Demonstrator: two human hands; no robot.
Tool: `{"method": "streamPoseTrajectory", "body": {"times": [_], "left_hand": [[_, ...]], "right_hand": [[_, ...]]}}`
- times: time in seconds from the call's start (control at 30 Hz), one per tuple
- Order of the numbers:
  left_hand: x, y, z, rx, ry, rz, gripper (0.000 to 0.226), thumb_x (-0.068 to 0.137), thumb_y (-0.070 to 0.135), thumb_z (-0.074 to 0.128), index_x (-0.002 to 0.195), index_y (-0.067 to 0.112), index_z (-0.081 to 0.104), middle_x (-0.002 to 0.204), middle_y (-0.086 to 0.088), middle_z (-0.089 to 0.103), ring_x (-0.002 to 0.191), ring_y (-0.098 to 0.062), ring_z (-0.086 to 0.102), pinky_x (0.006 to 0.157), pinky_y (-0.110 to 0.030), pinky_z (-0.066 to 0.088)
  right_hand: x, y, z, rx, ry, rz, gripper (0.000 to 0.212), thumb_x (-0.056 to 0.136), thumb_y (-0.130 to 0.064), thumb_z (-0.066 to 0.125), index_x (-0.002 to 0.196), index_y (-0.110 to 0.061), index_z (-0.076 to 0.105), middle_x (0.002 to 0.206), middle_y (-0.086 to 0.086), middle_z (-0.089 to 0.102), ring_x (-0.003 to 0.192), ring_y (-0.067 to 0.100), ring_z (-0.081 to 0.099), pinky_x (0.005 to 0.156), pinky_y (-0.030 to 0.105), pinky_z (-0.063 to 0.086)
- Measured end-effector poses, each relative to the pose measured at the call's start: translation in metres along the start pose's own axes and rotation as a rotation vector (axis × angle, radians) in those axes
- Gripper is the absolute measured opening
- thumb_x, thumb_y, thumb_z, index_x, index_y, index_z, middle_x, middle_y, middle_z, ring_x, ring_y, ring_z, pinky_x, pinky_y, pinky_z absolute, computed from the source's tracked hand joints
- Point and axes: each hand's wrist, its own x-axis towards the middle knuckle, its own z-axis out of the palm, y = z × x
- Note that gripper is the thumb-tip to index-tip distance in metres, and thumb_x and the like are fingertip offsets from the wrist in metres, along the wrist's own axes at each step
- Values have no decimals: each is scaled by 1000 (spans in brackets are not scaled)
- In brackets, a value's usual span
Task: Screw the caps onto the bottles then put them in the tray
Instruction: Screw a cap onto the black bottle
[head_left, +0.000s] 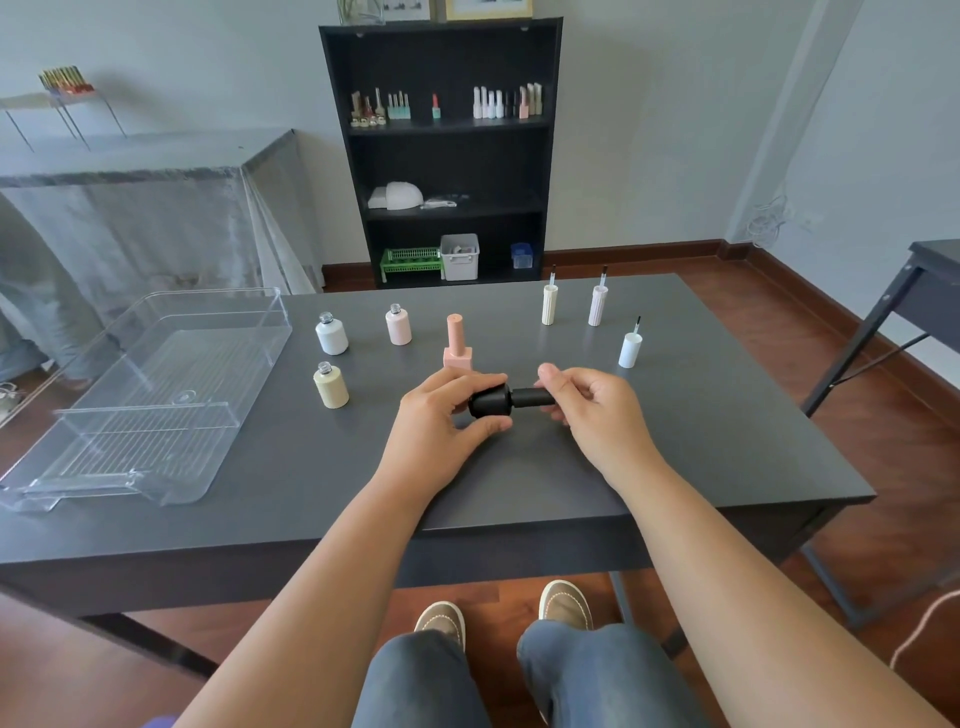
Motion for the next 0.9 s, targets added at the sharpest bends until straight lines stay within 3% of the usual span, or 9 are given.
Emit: {"method": "streamPoseTrajectory", "body": {"times": [0.1, 0.17, 0.27, 0.43, 0.53, 0.6, 0.73, 0.8, 0.9], "left_hand": [[0, -1, -1, -10, 17, -25, 43, 74, 22, 83, 115, 22, 71, 108, 6, 66, 100, -8, 61, 91, -25, 49], [1, -1, 0, -16, 14, -19, 42, 74, 21, 83, 115, 21, 71, 109, 5, 67, 101, -9, 62, 92, -27, 50], [1, -2, 0, -6, -1, -7, 43, 75, 22, 83, 115, 21, 71, 108, 5, 67, 99, -9, 62, 90, -28, 51], [0, -2, 0, -4, 11, 14, 43, 75, 20, 82, 116, 22, 71, 107, 9, 66, 99, -6, 61, 91, -26, 50], [-1, -2, 1, -6, 10, 30, 42, 75, 19, 83, 116, 21, 71, 105, 8, 66, 98, -6, 61, 91, -28, 51], [0, -3, 1, -7, 15, 23, 42, 75, 20, 83, 116, 22, 71, 106, 7, 66, 98, -8, 62, 91, -32, 52], [0, -4, 1, -25, 22, 3, 43, 75, 22, 83, 115, 22, 71, 106, 5, 66, 98, -12, 63, 90, -36, 53], [0, -5, 2, -20, 22, 4, 43, 75, 22, 83, 115, 23, 71, 105, 6, 66, 97, -12, 63, 89, -36, 54], [0, -4, 2, -11, 18, 12, 43, 74, 22, 83, 115, 24, 71, 105, 7, 65, 97, -9, 62, 89, -34, 53]], "right_hand": [[-3, -1, -3, 129, -80, -53, 13, 88, -32, 67, 100, -34, 70, 99, -8, 70, 83, 3, 63, 77, 16, 50], [-5, 1, -5, 109, -148, -177, 31, 84, -7, 70, 98, -35, 67, 112, -6, 63, 92, 5, 62, 83, 15, 49], [-6, 2, -2, -10, -130, -289, 36, 81, 6, 67, 86, -29, 66, 103, -6, 61, 91, 11, 62, 85, 16, 47], [-6, -1, 3, 26, -61, -191, 19, 89, -16, 65, 86, -35, 67, 82, -9, 68, 75, 5, 60, 72, 10, 45], [-3, -1, 5, 22, -36, -81, 13, 91, -36, 61, 84, -28, 69, 67, -4, 68, 67, 10, 63, 68, 23, 50], [-2, -1, 4, 91, -70, -38, 16, 89, -43, 62, 94, -30, 69, 76, -1, 71, 73, 12, 65, 75, 27, 53], [-5, 1, -1, 128, -163, -110, 30, 84, -18, 71, 103, -41, 66, 101, -9, 69, 86, 8, 65, 83, 19, 51], [-5, 2, 0, 90, -142, -143, 31, 84, -9, 70, 94, -39, 68, 97, -6, 70, 84, 9, 64, 81, 19, 49], [-5, 0, 3, 74, -73, -125, 17, 86, -15, 67, 87, -32, 70, 82, -10, 68, 74, 6, 61, 72, 15, 47]]}}
